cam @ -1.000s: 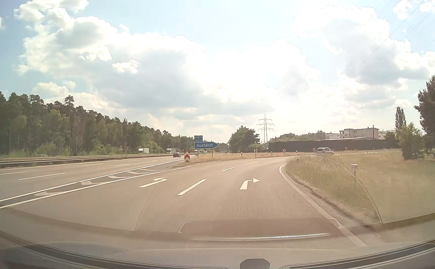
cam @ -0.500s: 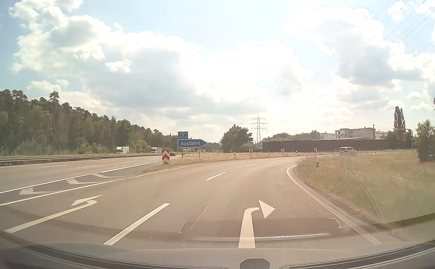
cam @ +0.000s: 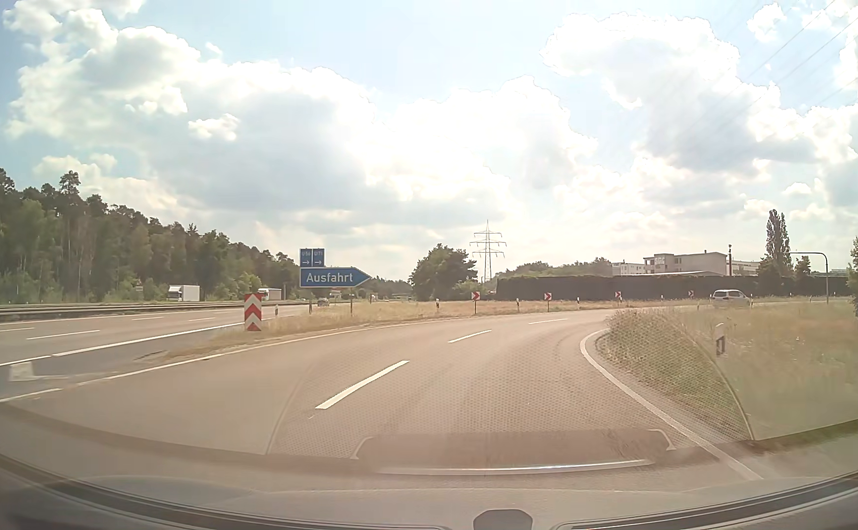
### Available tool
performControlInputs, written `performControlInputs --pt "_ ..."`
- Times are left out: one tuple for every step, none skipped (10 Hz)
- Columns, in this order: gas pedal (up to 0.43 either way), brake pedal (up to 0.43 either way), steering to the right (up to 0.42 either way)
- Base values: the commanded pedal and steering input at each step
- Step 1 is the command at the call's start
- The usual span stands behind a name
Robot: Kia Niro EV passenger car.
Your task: Follow the waypoints while adhering to traffic rules and regulations
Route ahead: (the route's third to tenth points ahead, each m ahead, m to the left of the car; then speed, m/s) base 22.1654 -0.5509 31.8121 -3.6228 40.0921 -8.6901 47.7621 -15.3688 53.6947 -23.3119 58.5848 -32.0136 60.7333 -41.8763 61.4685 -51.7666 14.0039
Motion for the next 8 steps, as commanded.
performControlInputs --pt "0.000 0.244 0.040" --pt "0.000 0.238 0.043" --pt "0.000 0.238 0.046" --pt "0.000 0.238 0.054" --pt "0.000 0.238 0.062" --pt "0.000 0.232 0.068" --pt "0.000 0.226 0.075" --pt "0.000 0.213 0.080"
